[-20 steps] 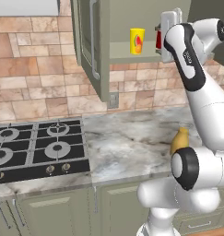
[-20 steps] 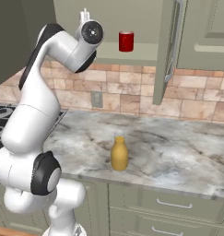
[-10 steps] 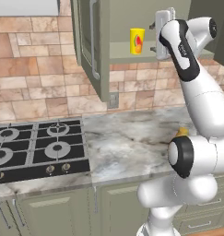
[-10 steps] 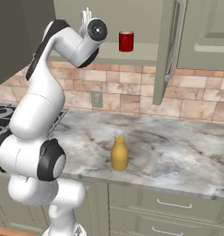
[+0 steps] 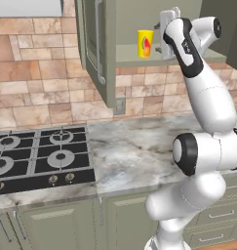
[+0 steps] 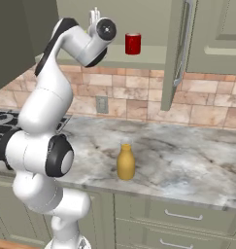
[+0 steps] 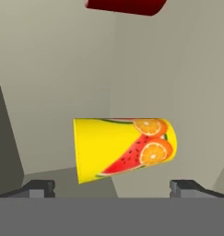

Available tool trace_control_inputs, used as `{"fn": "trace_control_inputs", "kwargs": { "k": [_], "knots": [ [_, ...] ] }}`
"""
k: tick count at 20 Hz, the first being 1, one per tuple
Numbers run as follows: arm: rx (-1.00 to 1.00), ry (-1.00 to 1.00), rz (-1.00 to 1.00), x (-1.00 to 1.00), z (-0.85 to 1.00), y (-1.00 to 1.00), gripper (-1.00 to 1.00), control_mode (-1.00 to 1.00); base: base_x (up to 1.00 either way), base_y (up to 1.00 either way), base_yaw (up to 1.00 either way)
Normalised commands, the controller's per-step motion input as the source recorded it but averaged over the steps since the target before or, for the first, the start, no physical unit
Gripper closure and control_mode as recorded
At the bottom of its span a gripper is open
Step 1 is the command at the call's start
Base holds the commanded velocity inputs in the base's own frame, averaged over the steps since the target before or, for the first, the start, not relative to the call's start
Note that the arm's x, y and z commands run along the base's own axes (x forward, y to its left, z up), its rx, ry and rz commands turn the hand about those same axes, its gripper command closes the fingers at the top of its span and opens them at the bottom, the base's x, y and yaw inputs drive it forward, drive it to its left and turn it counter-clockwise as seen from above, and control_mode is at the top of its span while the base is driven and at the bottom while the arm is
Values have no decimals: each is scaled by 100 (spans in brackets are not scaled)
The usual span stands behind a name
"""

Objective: There is a tray on the dining counter. Grab the cup, mug, and pitcher and place them on the tray. The pitcher may be placed next to the tray if it cannot fit the tray.

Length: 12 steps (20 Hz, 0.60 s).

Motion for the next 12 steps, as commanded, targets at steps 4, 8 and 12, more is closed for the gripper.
{"fn": "trace_control_inputs", "kwargs": {
  "k": [4,8,12],
  "knots": [
    [0,0,1,19,0,0,-100,-100,0,0,0],
    [0,3,2,16,0,0,-100,-100,0,0,0],
    [0,3,2,18,0,0,-100,-100,0,0,0]
  ]
}}
